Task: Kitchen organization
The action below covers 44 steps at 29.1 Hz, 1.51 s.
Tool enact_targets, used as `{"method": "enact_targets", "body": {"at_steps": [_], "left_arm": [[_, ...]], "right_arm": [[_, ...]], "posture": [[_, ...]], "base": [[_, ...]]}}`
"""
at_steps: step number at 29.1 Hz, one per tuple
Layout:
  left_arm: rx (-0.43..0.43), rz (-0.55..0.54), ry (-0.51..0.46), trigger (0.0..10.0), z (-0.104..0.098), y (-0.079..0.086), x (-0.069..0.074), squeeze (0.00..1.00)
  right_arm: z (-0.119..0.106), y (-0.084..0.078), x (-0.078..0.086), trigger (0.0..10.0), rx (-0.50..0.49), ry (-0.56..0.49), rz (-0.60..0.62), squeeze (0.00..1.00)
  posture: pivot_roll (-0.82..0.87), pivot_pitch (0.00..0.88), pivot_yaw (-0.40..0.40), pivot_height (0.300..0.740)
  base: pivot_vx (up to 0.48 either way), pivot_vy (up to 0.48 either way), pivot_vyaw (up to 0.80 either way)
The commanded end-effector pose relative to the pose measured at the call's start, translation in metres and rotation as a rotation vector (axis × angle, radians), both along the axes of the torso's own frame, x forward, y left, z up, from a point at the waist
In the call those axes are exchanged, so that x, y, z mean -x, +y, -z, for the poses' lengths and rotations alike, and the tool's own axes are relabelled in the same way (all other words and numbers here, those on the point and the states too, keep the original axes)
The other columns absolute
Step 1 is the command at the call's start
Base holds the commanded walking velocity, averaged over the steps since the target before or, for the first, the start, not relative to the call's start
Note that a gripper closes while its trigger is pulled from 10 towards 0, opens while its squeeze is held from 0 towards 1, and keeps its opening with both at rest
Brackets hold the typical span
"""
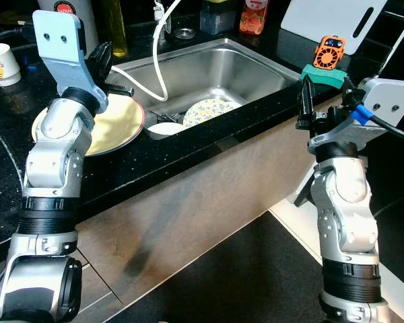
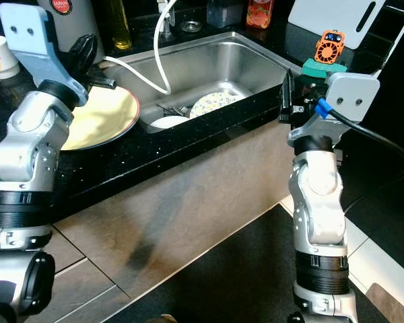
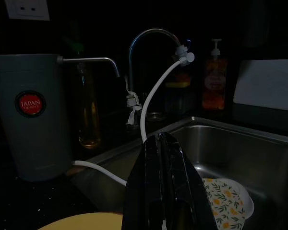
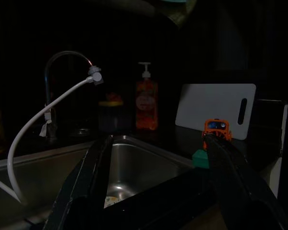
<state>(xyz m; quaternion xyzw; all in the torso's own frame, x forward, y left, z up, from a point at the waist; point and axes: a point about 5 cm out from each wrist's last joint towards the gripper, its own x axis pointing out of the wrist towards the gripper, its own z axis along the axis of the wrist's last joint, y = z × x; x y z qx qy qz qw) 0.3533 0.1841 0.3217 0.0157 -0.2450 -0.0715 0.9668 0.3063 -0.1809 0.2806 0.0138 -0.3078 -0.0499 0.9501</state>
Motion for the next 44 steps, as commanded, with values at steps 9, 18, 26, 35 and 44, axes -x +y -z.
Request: {"method": "enact_targets", "body": {"at_steps": [9, 18, 26, 35, 44], "left_arm": [[-0.062, 0.001, -0.022, 10.0, 0.003, -0.008, 0.001, 0.0], [-0.161, 0.306, 0.069, 10.0, 0.037, -0.058, 0.021, 0.0], [0.054, 0.228, 0.062, 10.0, 0.021, -0.043, 0.009, 0.0], [0.019, 0.227, 0.071, 10.0, 0.025, -0.048, 0.013, 0.0], [0.024, 0.221, 0.068, 10.0, 0.023, -0.045, 0.011, 0.0]], "right_arm": [[-0.006, -0.005, 0.003, 10.0, 0.039, -0.02, 0.029, 0.0], [-0.002, 0.003, -0.003, 10.0, 0.169, -0.011, 0.057, 0.0], [0.004, 0.01, -0.007, 10.0, 0.099, 0.019, 0.02, 0.0], [0.006, 0.01, -0.007, 10.0, 0.096, 0.021, 0.026, 0.0], [0.007, 0.012, -0.007, 10.0, 0.094, 0.025, 0.021, 0.0]], "posture": [[0.06, 0.049, 0.001, 0.74], [0.07, 0.039, -0.002, 0.74], [0.06, 0.037, -0.006, 0.74], [0.06, 0.041, -0.002, 0.74], [0.06, 0.043, -0.002, 0.74]], "base": [[0.0, 0.0, 0.0], [0.0, 0.0, 0.0], [0.0, 0.0, 0.0], [0.0, 0.0, 0.0], [0.0, 0.0, 0.0]]}}
